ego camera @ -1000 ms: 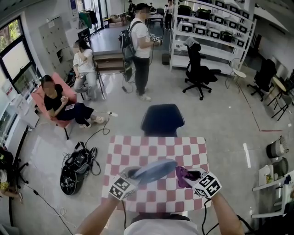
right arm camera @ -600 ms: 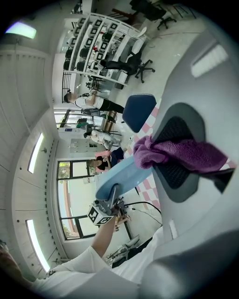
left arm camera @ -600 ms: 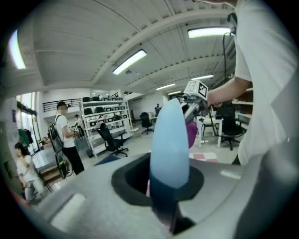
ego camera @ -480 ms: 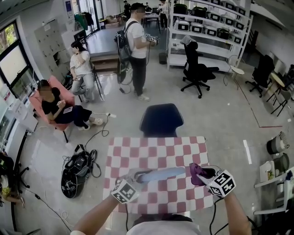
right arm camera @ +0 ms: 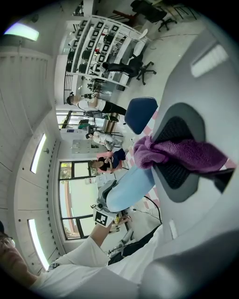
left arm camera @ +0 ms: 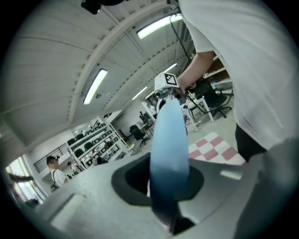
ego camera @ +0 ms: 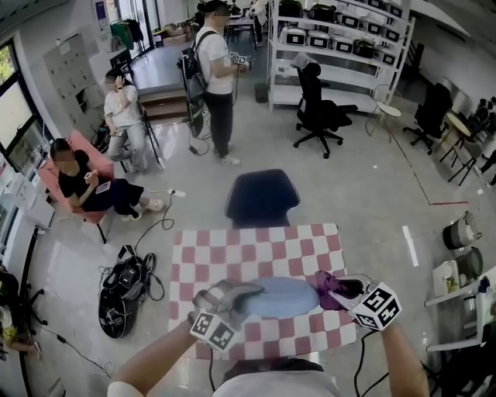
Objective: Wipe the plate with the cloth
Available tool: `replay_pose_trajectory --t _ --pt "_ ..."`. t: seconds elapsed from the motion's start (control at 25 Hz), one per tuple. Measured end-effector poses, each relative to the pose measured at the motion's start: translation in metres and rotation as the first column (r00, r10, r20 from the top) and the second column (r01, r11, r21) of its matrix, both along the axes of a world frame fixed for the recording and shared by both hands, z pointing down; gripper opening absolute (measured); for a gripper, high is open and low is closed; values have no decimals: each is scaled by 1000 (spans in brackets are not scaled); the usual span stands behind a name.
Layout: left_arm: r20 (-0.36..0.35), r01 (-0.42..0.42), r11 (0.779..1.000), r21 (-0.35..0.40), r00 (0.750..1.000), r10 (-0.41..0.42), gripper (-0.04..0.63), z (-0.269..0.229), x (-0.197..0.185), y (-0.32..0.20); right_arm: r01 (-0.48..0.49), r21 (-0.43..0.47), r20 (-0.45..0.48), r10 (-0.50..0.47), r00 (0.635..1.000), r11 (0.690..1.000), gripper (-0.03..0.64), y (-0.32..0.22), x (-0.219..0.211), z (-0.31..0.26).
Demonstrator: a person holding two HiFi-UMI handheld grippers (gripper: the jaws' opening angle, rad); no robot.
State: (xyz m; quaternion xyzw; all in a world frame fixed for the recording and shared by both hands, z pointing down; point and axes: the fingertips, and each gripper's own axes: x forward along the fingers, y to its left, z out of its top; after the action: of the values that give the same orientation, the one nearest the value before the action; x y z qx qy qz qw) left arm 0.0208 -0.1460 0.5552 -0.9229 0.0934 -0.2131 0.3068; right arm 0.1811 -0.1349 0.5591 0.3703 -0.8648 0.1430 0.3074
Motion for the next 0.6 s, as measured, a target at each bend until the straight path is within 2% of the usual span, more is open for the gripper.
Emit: replay_pose_trajectory --t 0.24,0.44,0.6 --pt "-7 -44 987 153 999 45 49 -14 8 6 22 2 -11 -22 1000 1000 104 3 -4 -7" --pt "20 -56 956 288 998 53 50 -16 11 13 32 -1 12 -32 999 999 104 5 -5 -14" --pt "27 -70 941 332 998 65 49 -19 16 13 61 -12 6 -61 998 998 104 6 -13 -14"
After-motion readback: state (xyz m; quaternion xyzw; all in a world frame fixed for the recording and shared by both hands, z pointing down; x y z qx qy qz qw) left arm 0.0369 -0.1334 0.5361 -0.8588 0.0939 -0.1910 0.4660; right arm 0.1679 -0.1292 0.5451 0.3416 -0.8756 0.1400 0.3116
